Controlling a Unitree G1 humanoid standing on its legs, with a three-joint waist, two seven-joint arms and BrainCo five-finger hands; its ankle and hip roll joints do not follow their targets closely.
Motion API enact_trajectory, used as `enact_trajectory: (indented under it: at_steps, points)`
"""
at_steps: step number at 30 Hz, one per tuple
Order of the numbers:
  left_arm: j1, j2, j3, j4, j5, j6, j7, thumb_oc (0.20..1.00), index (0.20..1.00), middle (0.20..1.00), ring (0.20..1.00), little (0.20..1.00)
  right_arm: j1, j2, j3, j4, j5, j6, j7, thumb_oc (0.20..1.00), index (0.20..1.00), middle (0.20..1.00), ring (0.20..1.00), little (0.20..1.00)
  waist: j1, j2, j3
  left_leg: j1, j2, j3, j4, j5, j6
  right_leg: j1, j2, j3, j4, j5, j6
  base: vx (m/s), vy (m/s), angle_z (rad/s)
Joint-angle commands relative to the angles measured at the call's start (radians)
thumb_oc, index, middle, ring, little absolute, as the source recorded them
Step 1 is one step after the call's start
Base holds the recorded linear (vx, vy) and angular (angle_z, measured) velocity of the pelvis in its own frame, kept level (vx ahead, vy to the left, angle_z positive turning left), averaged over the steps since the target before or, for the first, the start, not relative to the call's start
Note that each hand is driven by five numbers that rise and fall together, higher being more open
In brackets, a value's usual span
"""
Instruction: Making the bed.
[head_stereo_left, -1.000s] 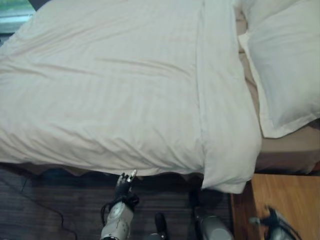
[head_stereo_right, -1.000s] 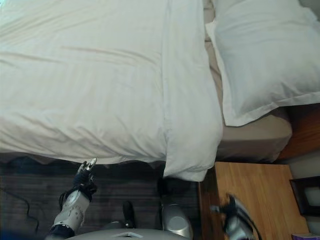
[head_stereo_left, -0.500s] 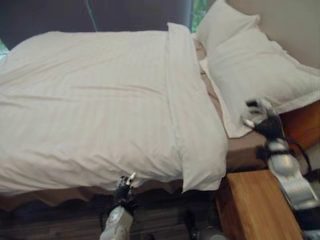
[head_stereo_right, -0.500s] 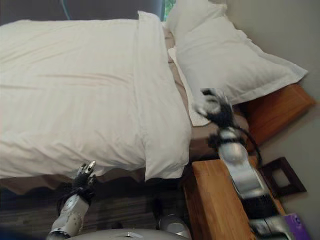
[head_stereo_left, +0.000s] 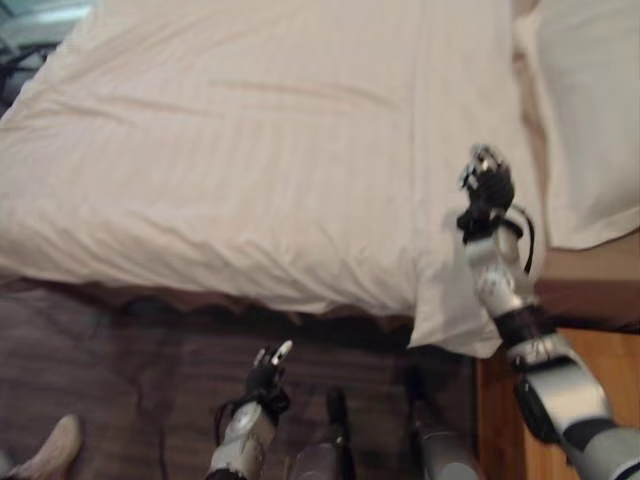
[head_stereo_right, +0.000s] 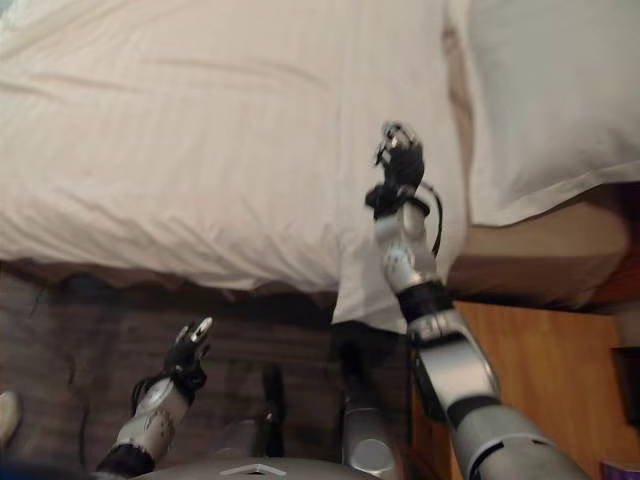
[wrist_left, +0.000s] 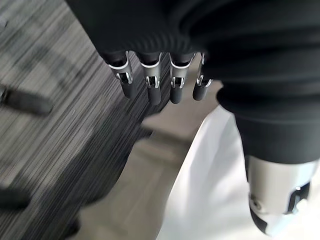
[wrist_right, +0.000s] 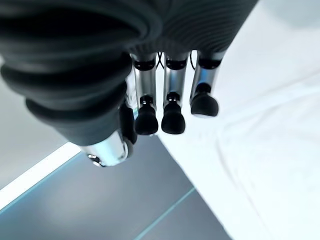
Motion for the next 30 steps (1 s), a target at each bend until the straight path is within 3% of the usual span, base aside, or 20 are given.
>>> enact_trajectory:
  at_steps: [1,2,3,5,9,12,13,14,17,18,19,20,21,22,23,25,27,28,30]
  points:
    - [-0.026,0.117,0.029,-0.031,-0.029,-0.071,-0.03,1.0,1.0,1.0,1.0,1.0,-0.004,-0.017,-0.044,0.046,0.055,-0.039,-0.005,0.2,0.2,0.2,0.2,0.2,0.031,-0.035,0.036,0.088,-0.039,-0.004,0.012,-0.12,-0.004,0.054,-0.085,0.028,0.012,-0.135,0.058,-0.04,0.035,0.16]
    - [-0.021,0.121,0.048,-0.041,-0.04,-0.065,-0.044,1.0,1.0,1.0,1.0,1.0,0.036,-0.012,-0.075,0.1,0.063,-0.026,0.0,0.2,0.2,0.2,0.2,0.2,0.03,-0.006,0.051,0.081,-0.044,-0.005,0.012,-0.117,-0.005,0.048,-0.09,0.023,0.012,-0.137,0.061,-0.02,0.032,0.08]
    - [-0.021,0.118,0.055,-0.038,-0.041,-0.061,-0.046,1.0,1.0,1.0,1.0,1.0,0.066,0.004,-0.09,0.116,0.068,-0.019,0.004,0.2,0.2,0.2,0.2,0.2,0.027,0.001,0.055,0.081,-0.043,-0.006,0.012,-0.116,-0.006,0.049,-0.09,0.02,0.012,-0.138,0.062,-0.03,0.04,0.04]
    - [-0.027,0.094,0.067,-0.018,-0.033,-0.049,-0.045,1.0,1.0,1.0,1.0,1.0,0.2,0.076,-0.115,0.131,0.067,0.009,0.024,0.2,0.2,0.2,0.2,0.2,0.009,0.007,0.064,0.09,-0.045,-0.006,0.012,-0.126,-0.006,0.056,-0.088,0.019,0.012,-0.141,0.068,0.0,0.033,0.05]
    - [-0.046,0.055,0.101,0.036,-0.025,-0.04,-0.045,1.0,1.0,1.0,1.0,1.0,0.409,0.138,-0.123,0.158,0.018,0.058,0.061,0.2,0.2,0.2,0.2,0.2,-0.022,-0.008,0.068,0.107,-0.043,0.003,0.012,-0.13,-0.006,0.069,-0.088,0.022,0.012,-0.141,0.072,-0.02,0.047,0.07]
    - [-0.047,0.024,0.105,0.05,-0.012,-0.017,-0.054,1.0,1.0,1.0,1.0,1.0,0.618,0.132,-0.149,0.186,-0.078,0.14,0.09,0.2,0.2,0.2,0.2,0.2,-0.072,-0.066,0.039,0.162,-0.035,0.02,0.012,-0.159,0.001,0.112,-0.088,0.022,0.012,-0.146,0.072,0.03,0.031,-0.04]
    - [-0.044,0.024,0.104,0.049,-0.012,-0.017,-0.054,1.0,1.0,1.0,1.0,1.0,0.622,0.132,-0.149,0.184,-0.078,0.14,0.091,0.2,0.2,0.2,0.2,0.2,-0.072,-0.066,0.039,0.165,-0.035,0.02,0.012,-0.16,0.001,0.116,-0.089,0.022,0.012,-0.148,0.072,0.09,0.025,-0.06]
    - [-0.031,0.021,0.11,0.05,-0.012,-0.004,-0.055,1.0,1.0,1.0,1.0,1.0,0.709,0.133,-0.165,0.2,-0.111,0.17,0.101,0.2,0.2,0.2,0.2,0.2,-0.092,-0.098,0.012,0.197,-0.031,0.028,0.012,-0.175,0.005,0.141,-0.088,0.022,0.012,-0.151,0.074,0.08,0.042,-0.11]
    - [0.001,0.016,0.112,0.044,0.007,0.023,-0.062,1.0,1.0,1.0,1.0,1.0,0.83,0.134,-0.168,0.216,-0.195,0.215,0.12,0.2,0.2,0.2,0.2,0.2,-0.118,-0.145,-0.033,0.244,-0.024,0.04,0.012,-0.193,0.01,0.176,-0.088,0.025,0.012,-0.152,0.078,0.04,0.062,-0.2]
    - [0.003,0.016,0.112,0.043,0.008,0.023,-0.062,1.0,1.0,1.0,1.0,1.0,0.832,0.135,-0.168,0.215,-0.196,0.215,0.12,0.523,0.523,0.523,0.523,0.523,-0.118,-0.145,-0.033,0.246,-0.024,0.041,0.012,-0.194,0.01,0.178,-0.088,0.025,0.012,-0.153,0.078,0.01,0.061,-0.19]
    - [0.019,0.017,0.108,0.031,0.028,0.029,-0.071,1.0,1.0,1.0,1.0,1.0,0.872,0.132,-0.148,0.233,-0.267,0.237,0.127,1.0,1.0,1.0,1.0,1.0,-0.122,-0.174,-0.06,0.267,-0.024,0.041,0.012,-0.203,0.017,0.195,-0.089,0.026,0.012,-0.151,0.082,0.01,0.025,-0.1]
    - [0.02,0.017,0.108,0.03,0.029,0.03,-0.071,1.0,1.0,1.0,1.0,1.0,0.873,0.133,-0.148,0.233,-0.268,0.237,0.127,1.0,1.0,1.0,1.0,1.0,-0.122,-0.174,-0.059,0.268,-0.024,0.041,0.012,-0.203,0.017,0.197,-0.089,0.027,0.012,-0.151,0.082,-0.04,0.071,-0.17]
    - [0.042,0.02,0.108,0.007,0.039,0.035,-0.075,1.0,1.0,1.0,1.0,1.0,0.898,0.134,-0.125,0.223,-0.333,0.251,0.136,1.0,1.0,1.0,1.0,1.0,-0.119,-0.203,-0.071,0.285,-0.026,0.039,0.012,-0.206,0.025,0.211,-0.091,0.028,0.013,-0.147,0.086,-0.05,0.048,-0.25]
    - [0.042,0.02,0.108,0.007,0.039,0.035,-0.075,1.0,1.0,1.0,1.0,1.0,0.898,0.134,-0.125,0.223,-0.333,0.251,0.136,1.0,1.0,1.0,1.0,1.0,-0.119,-0.203,-0.07,0.285,-0.026,0.039,0.012,-0.206,0.025,0.211,-0.091,0.028,0.013,-0.147,0.086,-0.14,0.088,-0.28]
    - [0.046,0.023,0.1,-0.006,0.073,0.041,-0.072,1.0,1.0,1.0,1.0,1.0,0.901,0.12,-0.077,0.173,-0.417,0.254,0.14,1.0,1.0,1.0,1.0,1.0,-0.117,-0.228,-0.07,0.299,-0.026,0.044,0.012,-0.208,0.033,0.208,-0.087,0.031,0.045,-0.146,0.091,-0.12,0.048,-0.15]
    - [0.026,0.042,0.092,-0.044,0.129,0.023,-0.034,1.0,1.0,1.0,1.0,1.0,0.889,0.107,-0.01,0.018,-0.517,0.244,0.133,1.0,1.0,1.0,1.0,1.0,-0.115,-0.246,-0.049,0.315,-0.012,0.051,0.012,-0.202,0.038,0.179,-0.065,0.025,0.161,-0.16,0.108,-0.22,0.056,-0.06]
    - [0.026,0.043,0.092,-0.044,0.129,0.024,-0.034,1.0,1.0,1.0,1.0,1.0,0.889,0.108,-0.009,0.018,-0.517,0.245,0.132,1.0,1.0,1.0,1.0,1.0,-0.114,-0.247,-0.052,0.311,-0.012,0.053,0.012,-0.2,0.038,0.174,-0.065,0.027,0.161,-0.158,0.107,-0.12,0.026,-0.22]
    - [0.001,0.069,0.088,-0.093,0.181,0.007,-0.008,1.0,1.0,1.0,1.0,1.0,0.869,0.094,0.036,-0.077,-0.559,0.219,0.13,1.0,1.0,1.0,1.0,1.0,-0.104,-0.24,-0.049,0.314,0.001,0.068,0.012,-0.196,0.043,0.178,-0.069,-0.035,0.213,-0.188,0.093,-0.13,0.042,-0.33]
    - [-0.01,0.125,0.115,-0.184,0.217,-0.013,-0.001,1.0,1.0,1.0,1.0,1.0,0.858,0.072,0.057,-0.191,-0.577,0.19,0.136,1.0,1.0,1.0,1.0,1.0,-0.097,-0.235,-0.059,0.323,0.004,0.08,0.012,-0.195,0.049,0.212,-0.082,-0.078,0.252,-0.215,0.081,-0.12,0.04,-0.58]
